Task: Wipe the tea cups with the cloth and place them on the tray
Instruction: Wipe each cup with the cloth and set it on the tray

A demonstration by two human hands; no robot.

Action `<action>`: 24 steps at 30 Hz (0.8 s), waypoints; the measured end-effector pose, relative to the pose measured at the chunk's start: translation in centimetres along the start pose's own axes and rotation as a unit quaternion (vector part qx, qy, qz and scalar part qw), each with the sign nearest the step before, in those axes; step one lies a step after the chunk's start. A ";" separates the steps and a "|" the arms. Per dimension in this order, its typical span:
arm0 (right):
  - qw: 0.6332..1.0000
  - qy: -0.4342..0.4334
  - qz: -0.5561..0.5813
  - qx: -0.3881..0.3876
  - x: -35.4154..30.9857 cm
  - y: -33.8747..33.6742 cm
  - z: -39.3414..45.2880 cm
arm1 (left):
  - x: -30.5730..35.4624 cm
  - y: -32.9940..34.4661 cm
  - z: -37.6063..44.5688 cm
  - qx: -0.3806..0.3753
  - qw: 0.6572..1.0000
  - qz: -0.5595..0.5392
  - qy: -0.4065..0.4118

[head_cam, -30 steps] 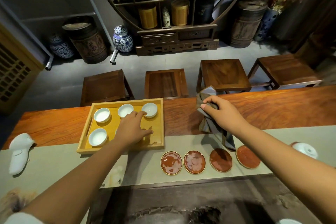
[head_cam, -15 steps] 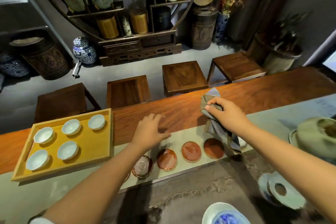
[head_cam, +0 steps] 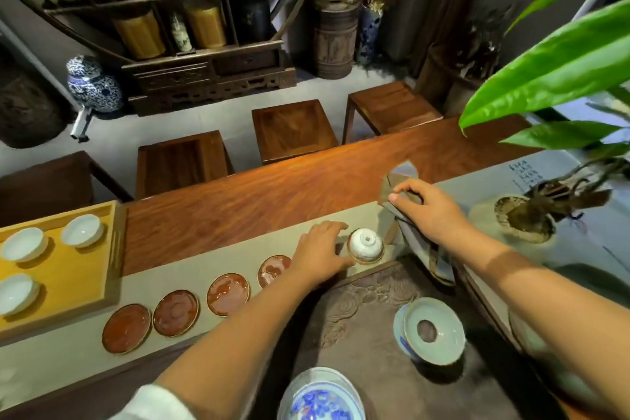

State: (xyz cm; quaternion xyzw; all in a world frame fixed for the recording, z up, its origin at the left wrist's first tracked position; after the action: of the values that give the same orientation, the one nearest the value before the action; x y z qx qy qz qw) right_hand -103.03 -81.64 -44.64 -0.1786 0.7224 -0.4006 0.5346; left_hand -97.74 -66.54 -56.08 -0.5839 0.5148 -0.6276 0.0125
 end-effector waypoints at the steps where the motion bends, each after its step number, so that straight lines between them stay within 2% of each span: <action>1: 1.000 0.006 0.001 0.002 0.7 -0.3 -0.1 | 0.2 0.5 0.3 0.001 1.000 -0.007 -0.001; 5: 1.000 0.023 -0.011 -0.006 3.4 -0.9 -0.4 | 0.7 2.1 1.6 0.011 1.000 -0.026 -0.012; 15: 0.999 0.041 -0.017 -0.015 6.5 -0.6 -0.3 | 0.6 4.0 2.5 0.014 1.000 0.013 -0.025; 21: 0.999 0.031 -0.010 -0.011 6.2 -0.4 0.1 | 1.7 2.6 2.4 0.060 0.996 -0.060 0.002; 24: 1.000 0.025 0.004 -0.007 5.2 -0.1 0.2 | 2.2 1.5 2.1 0.057 0.994 -0.088 0.013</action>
State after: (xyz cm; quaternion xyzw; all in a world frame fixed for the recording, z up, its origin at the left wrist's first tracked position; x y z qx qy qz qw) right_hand -104.79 -85.34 -47.88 -0.1691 0.7390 -0.3980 0.5167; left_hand -97.70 -69.91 -55.94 -0.6169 0.4250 -0.6623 -0.0162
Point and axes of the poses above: each hand's wrist, its own z-axis towards the middle knuckle, its own y-axis out of the palm, x = y × z, the point moved 10 cm from there along z, towards the middle knuckle, and after that the axes turned 12 degrees about -z, right-handed, at the moved point
